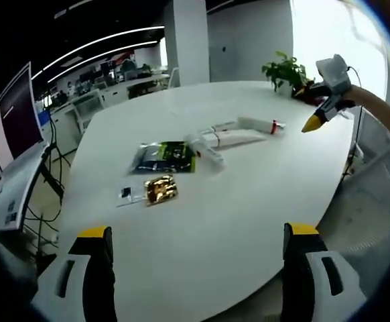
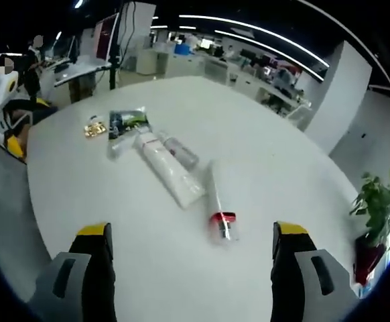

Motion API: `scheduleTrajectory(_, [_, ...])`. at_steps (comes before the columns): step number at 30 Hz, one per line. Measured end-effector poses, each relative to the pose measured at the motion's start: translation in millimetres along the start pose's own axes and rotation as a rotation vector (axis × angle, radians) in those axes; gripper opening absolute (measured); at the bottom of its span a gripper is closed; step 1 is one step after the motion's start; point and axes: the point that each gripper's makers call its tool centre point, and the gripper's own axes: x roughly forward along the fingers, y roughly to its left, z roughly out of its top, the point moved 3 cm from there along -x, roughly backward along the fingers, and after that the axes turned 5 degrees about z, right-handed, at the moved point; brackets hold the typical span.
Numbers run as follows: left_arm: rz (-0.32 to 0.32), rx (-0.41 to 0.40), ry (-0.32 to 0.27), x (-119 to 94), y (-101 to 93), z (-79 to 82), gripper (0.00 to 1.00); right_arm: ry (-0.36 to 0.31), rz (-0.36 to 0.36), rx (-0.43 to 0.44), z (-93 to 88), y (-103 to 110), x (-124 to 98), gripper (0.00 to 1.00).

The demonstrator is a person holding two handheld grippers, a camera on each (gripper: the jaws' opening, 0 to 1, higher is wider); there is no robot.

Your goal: Arrange the skincare products in the storage area until every visible bottle or jar stands upright without overlapping.

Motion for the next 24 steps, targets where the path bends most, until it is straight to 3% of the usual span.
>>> scheduleTrajectory(2, [-0.001, 0.001, 0.002, 0, -0.4, -0.3, 0.99, 0.017, 0.029, 0.012, -3.4, -2, 5, 0.88])
scheduleTrajectory(5, [0.001, 0.005, 0.005, 1, -0.1, -0.8, 0.99, 0.039, 0.012, 0.024, -7.9, -10, 11, 0.89])
scheduleTrajectory(24, [0.013, 0.007, 0.02, 1, 1.8, -4.3, 0.99, 0.092, 0.063, 0.016, -15.1, -35, 43, 0.7])
